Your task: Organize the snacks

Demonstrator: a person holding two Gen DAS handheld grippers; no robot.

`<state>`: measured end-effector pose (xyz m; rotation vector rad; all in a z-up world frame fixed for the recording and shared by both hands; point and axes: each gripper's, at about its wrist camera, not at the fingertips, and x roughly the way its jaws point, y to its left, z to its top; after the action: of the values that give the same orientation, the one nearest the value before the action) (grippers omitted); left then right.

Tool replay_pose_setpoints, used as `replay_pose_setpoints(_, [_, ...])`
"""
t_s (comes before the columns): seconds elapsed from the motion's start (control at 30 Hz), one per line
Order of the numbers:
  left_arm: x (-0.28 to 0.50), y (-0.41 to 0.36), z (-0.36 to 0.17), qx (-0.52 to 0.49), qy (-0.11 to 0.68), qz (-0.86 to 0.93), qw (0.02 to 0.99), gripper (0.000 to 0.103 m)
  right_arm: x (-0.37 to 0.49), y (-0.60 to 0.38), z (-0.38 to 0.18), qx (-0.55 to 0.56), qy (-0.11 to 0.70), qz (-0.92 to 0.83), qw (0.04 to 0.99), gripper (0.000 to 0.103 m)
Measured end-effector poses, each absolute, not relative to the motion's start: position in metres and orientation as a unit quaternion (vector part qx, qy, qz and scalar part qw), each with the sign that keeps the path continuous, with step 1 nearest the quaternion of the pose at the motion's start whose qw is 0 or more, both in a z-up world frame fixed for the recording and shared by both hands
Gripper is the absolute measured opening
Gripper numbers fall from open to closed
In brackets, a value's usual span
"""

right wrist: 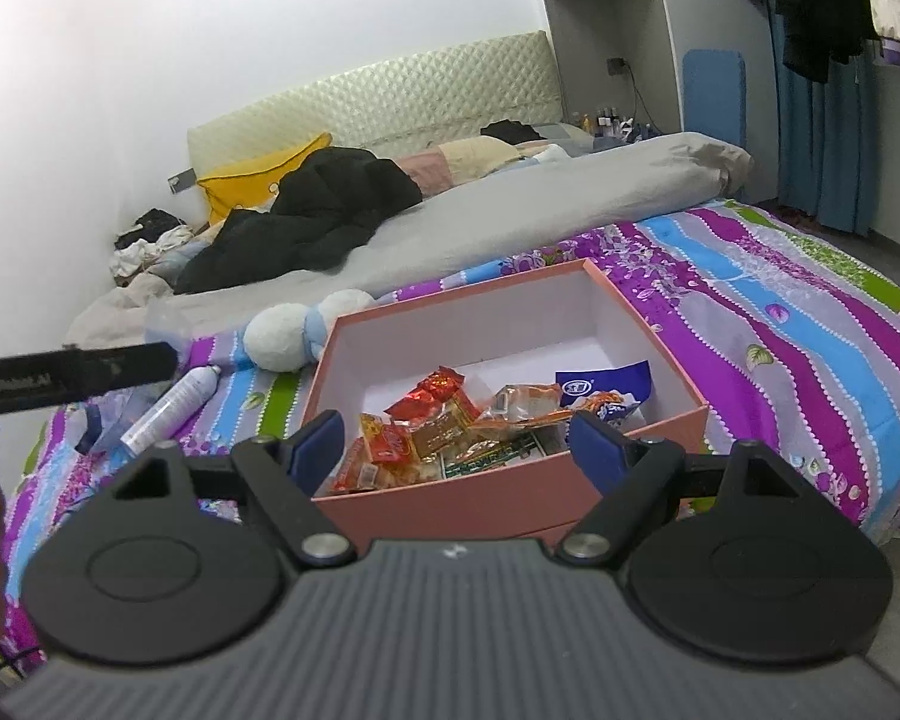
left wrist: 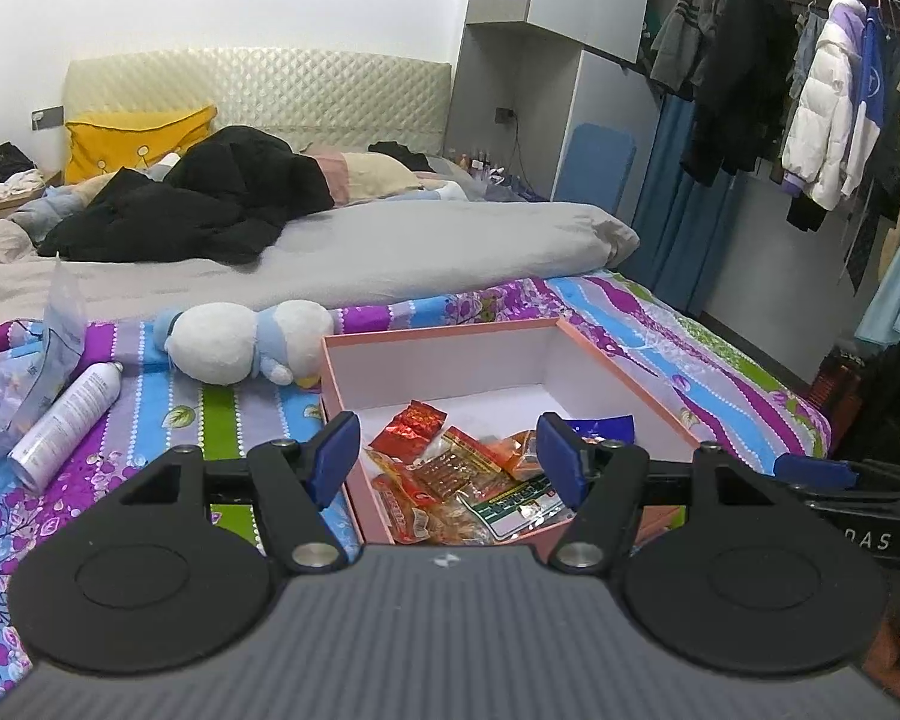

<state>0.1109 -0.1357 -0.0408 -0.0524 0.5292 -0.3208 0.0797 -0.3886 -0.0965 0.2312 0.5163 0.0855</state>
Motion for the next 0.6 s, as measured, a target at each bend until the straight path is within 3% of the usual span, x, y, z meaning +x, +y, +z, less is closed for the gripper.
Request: replay_pose_setpoints(0.6, [0.1104, -0.1316, -0.0397, -0.029, 0.254, -0.155, 0.954, 0.07, 0.0766, -0.3874, -0.0935, 0.11, 0.247, 0.04, 0.962, 0.084])
